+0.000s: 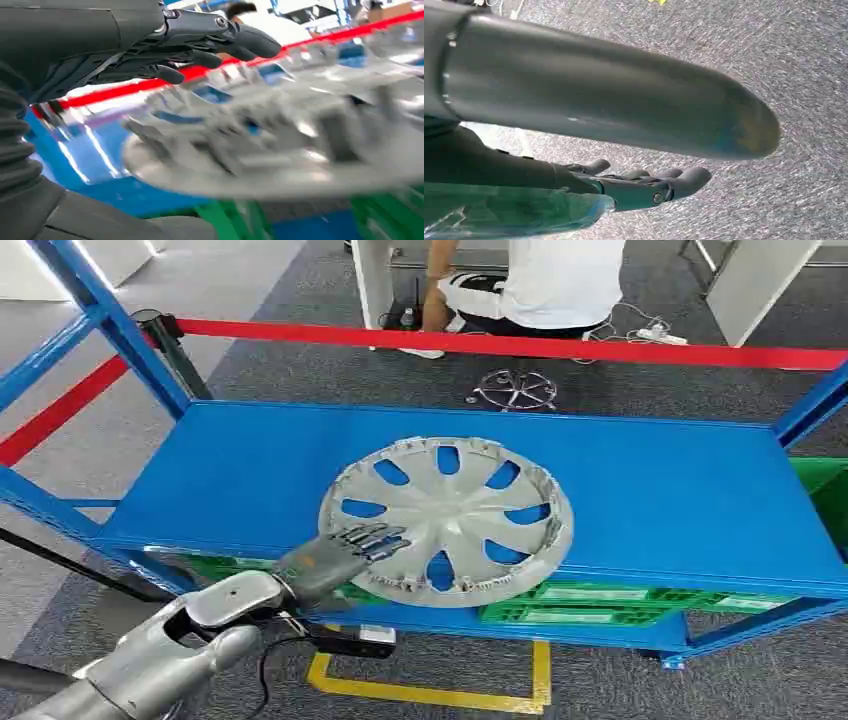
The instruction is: Take the parts from the cabinet and place them on the table.
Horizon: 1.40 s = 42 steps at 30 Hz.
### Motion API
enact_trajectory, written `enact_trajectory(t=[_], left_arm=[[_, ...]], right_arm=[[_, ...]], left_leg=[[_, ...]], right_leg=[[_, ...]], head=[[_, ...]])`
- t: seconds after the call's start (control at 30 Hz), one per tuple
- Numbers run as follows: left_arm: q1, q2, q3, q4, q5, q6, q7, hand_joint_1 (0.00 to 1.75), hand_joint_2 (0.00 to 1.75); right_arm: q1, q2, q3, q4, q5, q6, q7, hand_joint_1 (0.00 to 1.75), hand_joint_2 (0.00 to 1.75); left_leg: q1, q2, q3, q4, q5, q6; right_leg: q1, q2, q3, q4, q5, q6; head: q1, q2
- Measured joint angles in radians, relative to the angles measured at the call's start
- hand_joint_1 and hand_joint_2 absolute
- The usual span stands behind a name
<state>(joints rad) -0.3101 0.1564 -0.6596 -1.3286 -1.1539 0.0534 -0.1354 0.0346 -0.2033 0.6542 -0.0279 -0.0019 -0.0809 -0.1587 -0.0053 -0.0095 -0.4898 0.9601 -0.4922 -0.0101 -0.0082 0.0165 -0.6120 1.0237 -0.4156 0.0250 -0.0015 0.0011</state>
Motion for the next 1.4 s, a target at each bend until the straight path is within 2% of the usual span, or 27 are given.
enact_trajectory(t=[0.23, 0.57, 1.4], left_arm=[[0.044, -0.031, -0.012, 0.07, 0.04, -0.001, 0.0, 0.0, 1.75], [0.046, -0.053, 0.001, 0.135, 0.055, 0.02, -0.001, 0.0, 1.75], [0.048, -0.064, 0.012, 0.151, 0.055, 0.024, -0.002, 0.0, 1.75]], right_arm=[[0.0, -0.001, 0.003, -0.009, -0.003, 0.003, 0.0, 0.0, 0.0], [0.0, -0.002, 0.011, -0.015, -0.006, 0.0, 0.002, 0.0, 0.0], [0.0, -0.003, 0.017, -0.018, -0.008, 0.001, 0.003, 0.0, 0.0]], left_leg=[[0.0, 0.0, 0.0, 0.0, 0.0, 0.001], [-0.001, -0.002, 0.005, 0.0, -0.001, 0.001], [-0.001, -0.002, 0.008, 0.0, 0.0, 0.002]], right_leg=[[0.0, -0.001, 0.001, 0.0, 0.0, 0.0], [-0.001, -0.002, 0.007, 0.0, -0.001, 0.001], [-0.001, -0.003, 0.01, 0.0, -0.001, 0.001]], head=[[0.0, 0.0], [0.0, 0.0], [0.0, 0.0]])
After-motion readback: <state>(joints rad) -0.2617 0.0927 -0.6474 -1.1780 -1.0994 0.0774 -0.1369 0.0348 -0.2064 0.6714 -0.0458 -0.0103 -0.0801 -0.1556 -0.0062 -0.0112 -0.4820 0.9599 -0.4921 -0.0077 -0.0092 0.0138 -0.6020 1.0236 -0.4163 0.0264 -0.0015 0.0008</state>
